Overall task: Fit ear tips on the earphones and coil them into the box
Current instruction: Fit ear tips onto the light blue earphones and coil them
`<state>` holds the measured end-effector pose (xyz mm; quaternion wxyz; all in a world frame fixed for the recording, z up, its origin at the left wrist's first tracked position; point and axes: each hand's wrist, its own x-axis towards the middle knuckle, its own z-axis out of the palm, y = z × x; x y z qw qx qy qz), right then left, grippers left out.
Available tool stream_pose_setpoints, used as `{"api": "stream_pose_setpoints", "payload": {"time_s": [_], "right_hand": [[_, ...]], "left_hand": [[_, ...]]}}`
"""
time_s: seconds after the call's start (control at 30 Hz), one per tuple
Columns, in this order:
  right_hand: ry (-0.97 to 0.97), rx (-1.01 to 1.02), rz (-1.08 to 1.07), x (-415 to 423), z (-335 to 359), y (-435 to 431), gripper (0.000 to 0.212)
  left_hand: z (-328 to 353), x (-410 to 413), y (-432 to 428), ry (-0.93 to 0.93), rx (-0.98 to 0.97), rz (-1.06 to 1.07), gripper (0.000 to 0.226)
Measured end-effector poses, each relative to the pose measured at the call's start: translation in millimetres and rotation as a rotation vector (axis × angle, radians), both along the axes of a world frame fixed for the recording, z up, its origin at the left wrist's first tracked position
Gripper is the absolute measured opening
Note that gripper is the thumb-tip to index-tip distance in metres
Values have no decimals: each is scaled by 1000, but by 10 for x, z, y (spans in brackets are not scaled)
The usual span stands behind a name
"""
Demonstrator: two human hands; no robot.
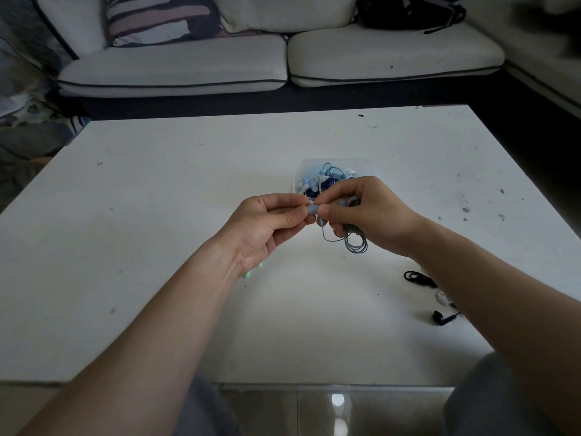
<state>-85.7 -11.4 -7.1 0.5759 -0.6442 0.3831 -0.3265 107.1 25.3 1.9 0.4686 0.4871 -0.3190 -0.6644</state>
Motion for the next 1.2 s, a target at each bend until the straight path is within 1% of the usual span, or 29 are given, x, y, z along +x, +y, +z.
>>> {"api": "stream_pose_setpoints", "payload": {"time_s": [0.1,0.37,0.47,0.57,0.73,0.8,0.97,1.07,1.2], "right_hand": [[-38,84,20,-14,1,-20,10],[79,-78,-8,-6,-3,-4,11],[21,-29,0,-7,2,-9,13],[-19,51,22,-24,0,-25,11],[78,-56,5,-21,-9,-24,5],[99,-89,-3,-15,-4,-19,5],[-8,16,21,-35,7,-25,5],[7,19,36,-52,-11,-35,4],[64,-44,20,-38,-24,-31,7]], "left_hand": [[21,4,0,15,-5,-4,18],[-11,-3,5,-72,-15,-11,17],[5,-9,-2,-28,-7,-3,17],[12,-10,-6,3,-3,-5,17],[-18,-9,-6,-85,-22,-18,17],[-21,-11,-8,-93,-22,-20,17],[3,-13,-7,-8,-4,-17,17],[-7,-18,0,-24,-1,-25,17],[-19,-16,-4,-85,-11,-34,17]]}}
